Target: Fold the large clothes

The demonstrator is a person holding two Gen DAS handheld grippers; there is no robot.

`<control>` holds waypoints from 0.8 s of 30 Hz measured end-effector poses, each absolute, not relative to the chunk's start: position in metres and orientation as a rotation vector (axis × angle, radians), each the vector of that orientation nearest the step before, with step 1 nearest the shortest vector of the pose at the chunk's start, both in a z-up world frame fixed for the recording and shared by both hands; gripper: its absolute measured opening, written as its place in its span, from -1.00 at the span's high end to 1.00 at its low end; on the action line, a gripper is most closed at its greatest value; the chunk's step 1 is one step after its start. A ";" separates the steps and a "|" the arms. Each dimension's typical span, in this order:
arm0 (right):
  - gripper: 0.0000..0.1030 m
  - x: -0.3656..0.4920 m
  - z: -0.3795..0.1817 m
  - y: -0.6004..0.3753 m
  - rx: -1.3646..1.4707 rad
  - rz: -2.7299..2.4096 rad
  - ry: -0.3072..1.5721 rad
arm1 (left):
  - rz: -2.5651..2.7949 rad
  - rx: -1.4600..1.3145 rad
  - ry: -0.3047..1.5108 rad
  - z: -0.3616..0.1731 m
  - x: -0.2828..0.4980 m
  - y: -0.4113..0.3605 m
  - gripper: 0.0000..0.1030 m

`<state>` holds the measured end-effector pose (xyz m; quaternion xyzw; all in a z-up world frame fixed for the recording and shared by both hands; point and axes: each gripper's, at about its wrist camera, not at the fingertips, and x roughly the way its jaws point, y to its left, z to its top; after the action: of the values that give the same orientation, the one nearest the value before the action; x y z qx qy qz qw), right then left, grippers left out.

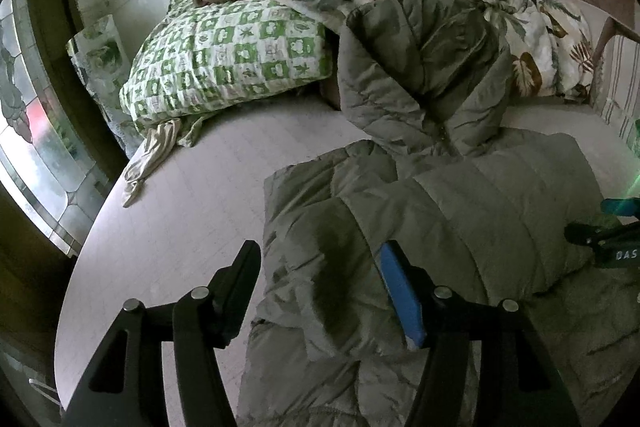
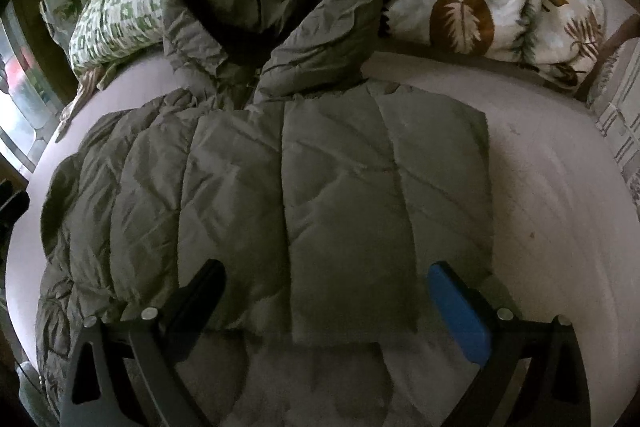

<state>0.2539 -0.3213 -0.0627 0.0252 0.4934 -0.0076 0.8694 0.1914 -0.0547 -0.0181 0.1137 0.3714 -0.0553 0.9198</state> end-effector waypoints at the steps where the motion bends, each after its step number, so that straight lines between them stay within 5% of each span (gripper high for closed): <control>1: -0.99 0.254 -0.065 -0.322 0.049 -0.013 1.040 | -0.115 0.236 0.764 -0.019 0.193 -0.056 -0.23; 8: -1.00 0.267 -0.091 -0.317 0.014 0.028 1.151 | -0.124 0.252 0.775 -0.027 0.214 -0.068 -0.23; 16: -1.00 0.285 -0.039 -0.340 0.082 0.055 1.080 | -0.131 0.248 0.773 -0.021 0.240 -0.078 -0.24; 24: -1.00 0.322 -0.010 -0.359 0.089 0.039 0.996 | -0.165 0.279 0.766 0.006 0.295 -0.090 -0.50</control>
<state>0.3224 -0.3592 -0.0095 0.0428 0.4775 0.0186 0.8774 0.2955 -0.0900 0.0056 0.1355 0.3719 -0.0799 0.9148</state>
